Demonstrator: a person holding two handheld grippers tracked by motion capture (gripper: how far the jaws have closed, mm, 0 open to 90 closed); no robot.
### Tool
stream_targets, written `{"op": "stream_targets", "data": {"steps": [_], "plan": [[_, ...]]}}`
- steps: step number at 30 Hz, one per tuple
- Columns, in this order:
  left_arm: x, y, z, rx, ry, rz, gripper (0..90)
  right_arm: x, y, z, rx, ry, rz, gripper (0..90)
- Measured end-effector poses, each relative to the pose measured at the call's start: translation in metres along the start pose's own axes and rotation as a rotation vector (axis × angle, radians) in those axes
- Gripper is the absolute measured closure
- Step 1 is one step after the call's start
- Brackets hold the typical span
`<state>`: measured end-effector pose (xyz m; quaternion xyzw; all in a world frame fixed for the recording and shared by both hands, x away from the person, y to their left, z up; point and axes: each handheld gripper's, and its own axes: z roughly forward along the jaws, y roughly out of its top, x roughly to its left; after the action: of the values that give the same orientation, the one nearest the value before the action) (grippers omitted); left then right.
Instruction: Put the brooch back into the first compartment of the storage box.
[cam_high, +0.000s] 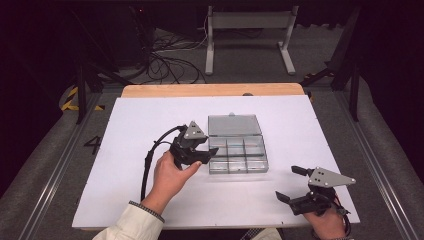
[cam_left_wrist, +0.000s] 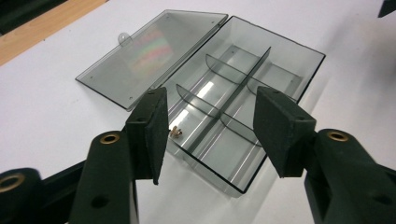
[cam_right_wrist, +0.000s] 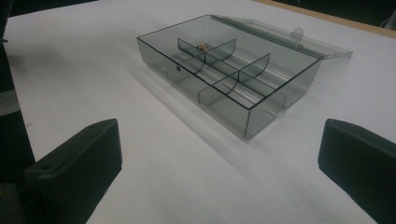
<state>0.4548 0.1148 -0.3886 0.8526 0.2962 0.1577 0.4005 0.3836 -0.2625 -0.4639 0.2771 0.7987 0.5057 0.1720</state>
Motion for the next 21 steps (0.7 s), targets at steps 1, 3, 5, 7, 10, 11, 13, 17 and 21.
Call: {"op": "stream_targets", "data": {"steps": [1, 3, 5, 7, 10, 11, 13, 17, 21], "plan": [[-0.001, 0.0, -0.002, -0.007, 0.0, 0.003, 44.0, 0.0, 0.0, 0.0, 0.002, -0.001, -0.001, 0.4], [-0.002, -0.002, -0.005, -0.023, -0.015, 0.006, 41.7, 0.0, 0.0, 0.0, 0.0, 0.0, 0.0, 0.4], [-0.002, -0.004, -0.007, -0.033, -0.022, 0.007, 38.8, 0.0, 0.0, 0.0, 0.001, 0.0, 0.002, 0.4], [-0.003, -0.006, -0.01, -0.04, -0.02, 0.008, 36.0, 0.0, 0.0, 0.0, 0.0, 0.0, 0.002, 0.4], [-0.003, -0.01, -0.015, -0.058, -0.017, 0.006, 33.0, -0.001, 0.0, 0.0, -0.001, 0.001, 0.005, 0.4], [-0.003, -0.012, -0.017, -0.064, -0.018, 0.004, 32.1, -0.001, 0.0, 0.0, 0.0, 0.003, 0.006, 0.4], [-0.004, -0.015, -0.021, -0.077, -0.016, 0.006, 31.0, -0.001, 0.0, 0.0, 0.001, 0.002, 0.006, 0.4], [-0.006, -0.022, -0.031, -0.099, -0.014, 0.008, 28.8, 0.0, 0.0, 0.0, 0.0, 0.001, 0.007, 0.4], [-0.006, -0.031, -0.04, -0.12, -0.009, 0.004, 27.0, -0.001, 0.0, 0.0, -0.001, 0.003, 0.008, 0.4]]}}
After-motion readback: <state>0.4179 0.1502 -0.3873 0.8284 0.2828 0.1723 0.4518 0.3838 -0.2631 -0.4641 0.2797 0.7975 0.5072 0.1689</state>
